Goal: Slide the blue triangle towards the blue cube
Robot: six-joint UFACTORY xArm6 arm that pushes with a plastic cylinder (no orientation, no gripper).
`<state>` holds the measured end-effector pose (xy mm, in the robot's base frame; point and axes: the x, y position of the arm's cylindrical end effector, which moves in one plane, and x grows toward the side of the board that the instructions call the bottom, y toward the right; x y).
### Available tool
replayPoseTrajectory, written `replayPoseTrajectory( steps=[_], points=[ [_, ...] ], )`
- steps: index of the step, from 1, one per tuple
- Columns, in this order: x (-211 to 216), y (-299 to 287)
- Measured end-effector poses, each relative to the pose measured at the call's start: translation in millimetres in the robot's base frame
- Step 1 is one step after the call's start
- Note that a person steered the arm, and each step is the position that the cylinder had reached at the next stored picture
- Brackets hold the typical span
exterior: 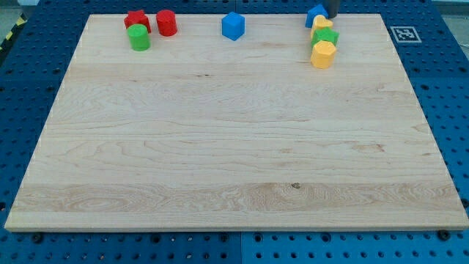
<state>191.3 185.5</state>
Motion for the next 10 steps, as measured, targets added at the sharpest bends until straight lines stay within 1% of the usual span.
replayPoseTrajectory(
  steps=[3, 4, 6, 10],
  points=[
    [1.6, -15.0],
    [11.1, -23.1],
    [45.2, -54.5],
    [46.3, -131.5]
  ],
)
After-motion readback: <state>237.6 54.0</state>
